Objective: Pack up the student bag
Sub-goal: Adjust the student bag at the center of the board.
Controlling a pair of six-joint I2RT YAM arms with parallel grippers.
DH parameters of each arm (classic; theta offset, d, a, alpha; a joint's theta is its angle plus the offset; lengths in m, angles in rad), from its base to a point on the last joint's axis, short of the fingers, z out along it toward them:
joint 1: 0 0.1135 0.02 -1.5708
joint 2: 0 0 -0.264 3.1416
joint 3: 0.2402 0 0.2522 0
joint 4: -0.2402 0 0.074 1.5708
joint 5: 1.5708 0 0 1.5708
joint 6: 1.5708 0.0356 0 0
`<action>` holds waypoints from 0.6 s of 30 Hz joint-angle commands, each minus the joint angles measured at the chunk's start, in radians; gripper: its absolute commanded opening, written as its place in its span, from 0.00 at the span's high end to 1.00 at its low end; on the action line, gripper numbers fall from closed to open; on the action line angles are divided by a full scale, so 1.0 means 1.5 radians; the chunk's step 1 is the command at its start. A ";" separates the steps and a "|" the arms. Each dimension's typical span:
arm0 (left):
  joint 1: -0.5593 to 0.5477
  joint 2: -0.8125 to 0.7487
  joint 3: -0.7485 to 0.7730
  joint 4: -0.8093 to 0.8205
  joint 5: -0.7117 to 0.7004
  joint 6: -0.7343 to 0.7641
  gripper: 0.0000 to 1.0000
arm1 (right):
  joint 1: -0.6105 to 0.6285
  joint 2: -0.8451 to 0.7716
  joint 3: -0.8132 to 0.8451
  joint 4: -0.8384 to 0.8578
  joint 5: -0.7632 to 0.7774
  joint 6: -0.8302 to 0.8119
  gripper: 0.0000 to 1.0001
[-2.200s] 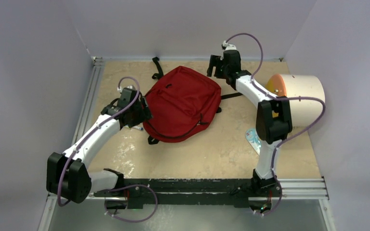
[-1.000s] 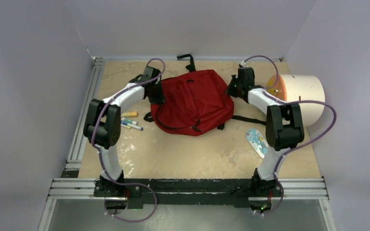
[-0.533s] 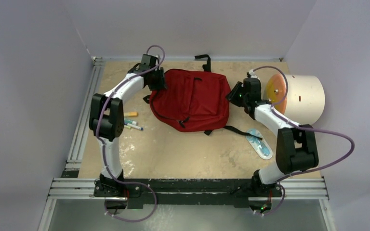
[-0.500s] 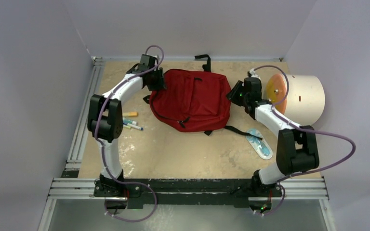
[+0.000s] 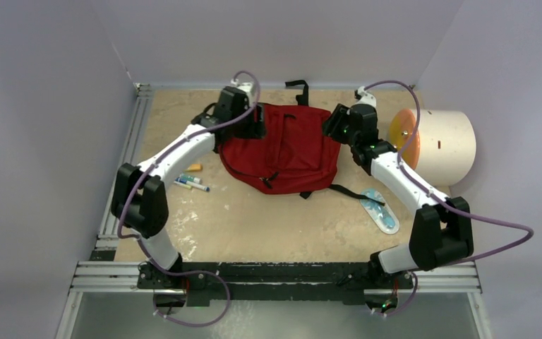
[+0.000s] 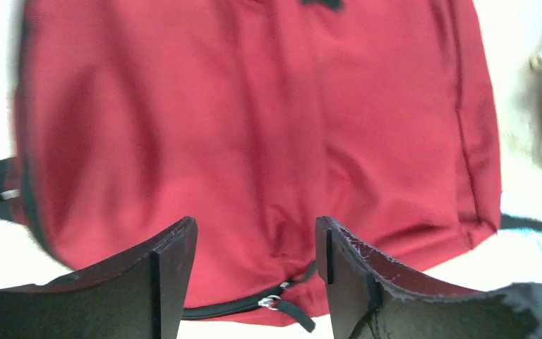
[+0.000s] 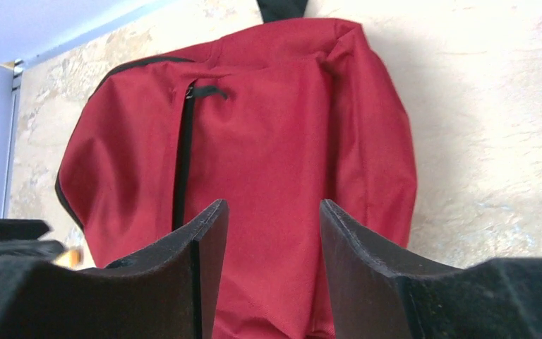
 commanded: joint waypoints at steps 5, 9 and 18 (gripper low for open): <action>-0.082 0.091 0.070 0.059 -0.003 0.045 0.34 | 0.027 -0.022 -0.016 0.009 0.017 0.006 0.46; -0.105 0.150 0.129 0.035 -0.029 0.073 0.33 | 0.027 -0.026 -0.025 0.011 0.015 0.010 0.46; -0.107 0.207 0.172 0.016 -0.080 0.098 0.38 | 0.027 -0.036 -0.033 0.002 0.023 0.007 0.46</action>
